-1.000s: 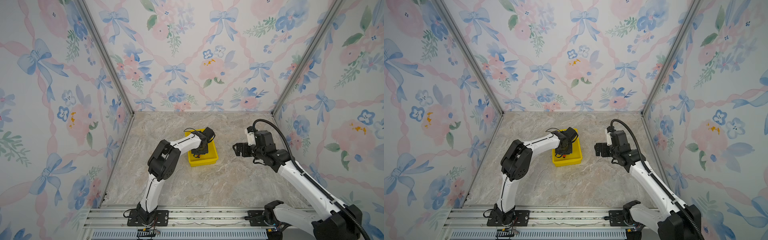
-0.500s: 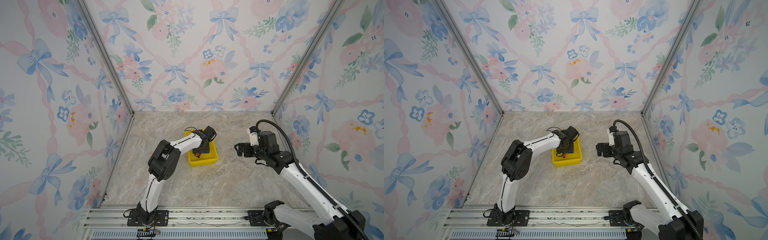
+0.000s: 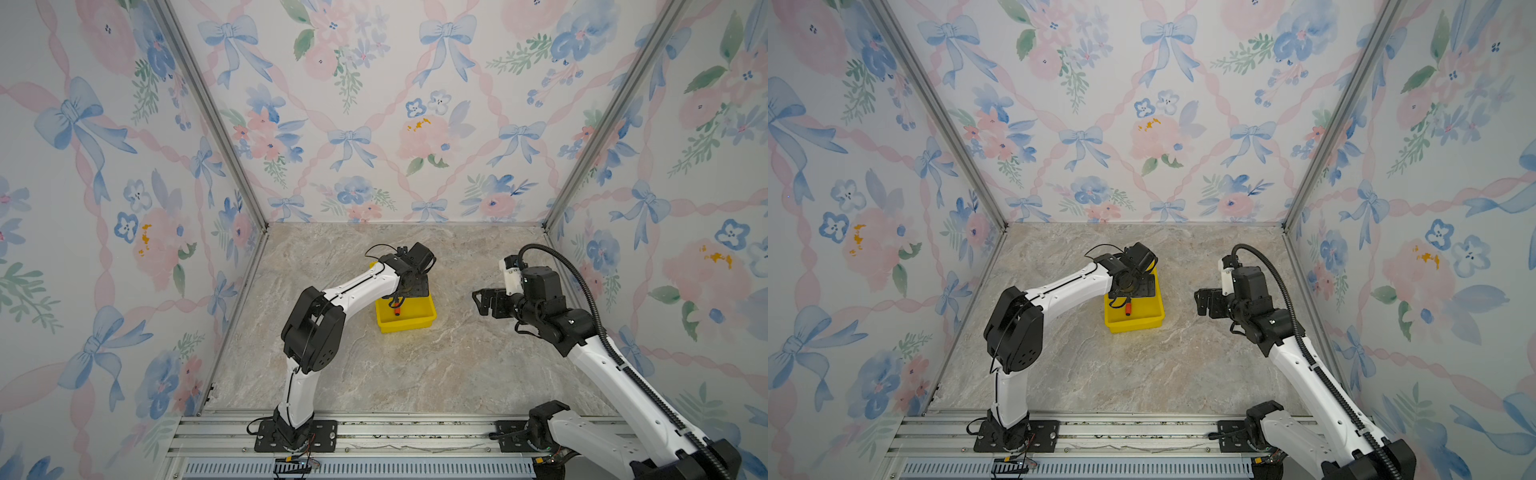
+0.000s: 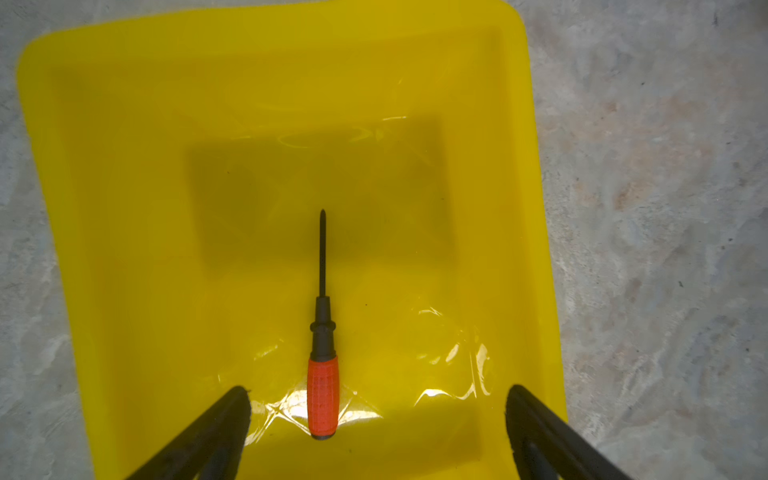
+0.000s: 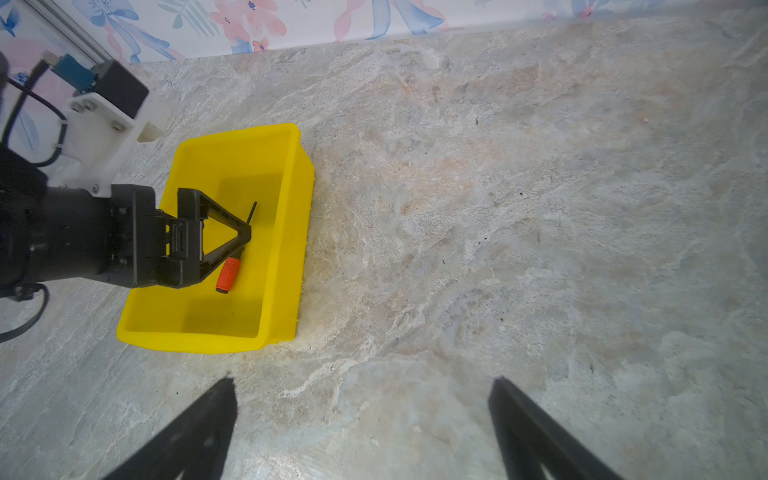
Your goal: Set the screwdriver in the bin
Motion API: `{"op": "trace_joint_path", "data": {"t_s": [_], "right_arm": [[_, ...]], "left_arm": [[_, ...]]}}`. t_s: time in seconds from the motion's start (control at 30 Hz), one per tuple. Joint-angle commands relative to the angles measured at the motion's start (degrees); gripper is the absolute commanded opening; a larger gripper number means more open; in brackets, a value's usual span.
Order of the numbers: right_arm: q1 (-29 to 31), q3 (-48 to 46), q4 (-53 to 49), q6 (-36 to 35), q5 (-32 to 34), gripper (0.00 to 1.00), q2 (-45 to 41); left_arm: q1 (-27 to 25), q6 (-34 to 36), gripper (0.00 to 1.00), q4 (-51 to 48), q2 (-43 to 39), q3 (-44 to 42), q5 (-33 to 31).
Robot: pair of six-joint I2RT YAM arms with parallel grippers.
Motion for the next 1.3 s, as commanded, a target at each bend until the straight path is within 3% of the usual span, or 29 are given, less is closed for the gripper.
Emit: {"op": "trace_joint_path", "data": {"t_s": [0.0,0.3,0.53,0.73,1.1,1.2,1.27], "right_arm": [[-0.5,-1.1,-1.7,-0.9,0.9,0.97,-1.3],[-0.5,-0.2,-4.0,-1.2,3.8,0.97,-2.4],[-0.5,-1.3,-1.8,2.8,9.6,0.97,-7.1],[-2.3,-5.5,-0.5,3.2,15.8,0.97,-11.8],[-10.5,-11.8,-3.2,3.3,17.8,0.97,-15.6],[-11.7,-16.1,-1.3,2.5,21.0,0.97,-20.2],[-12.4,-20.5,2.2,0.1,21.0,0.97,-24.5]], "left_arm": [[-1.4,2.0,0.98,-0.7,-4.1,-0.6,-3.2],[-2.8,6.7,0.98,0.8,-8.3,-2.7,-4.7],[-2.3,10.4,0.98,4.0,-14.4,-8.8,-3.6],[3.1,12.6,0.97,11.5,-23.8,-21.6,-0.5],[16.1,21.9,0.97,25.6,-43.8,-47.0,3.1],[18.5,23.9,0.98,25.9,-48.1,-50.7,2.0],[19.1,23.9,0.97,26.0,-50.4,-53.8,-2.8]]}}
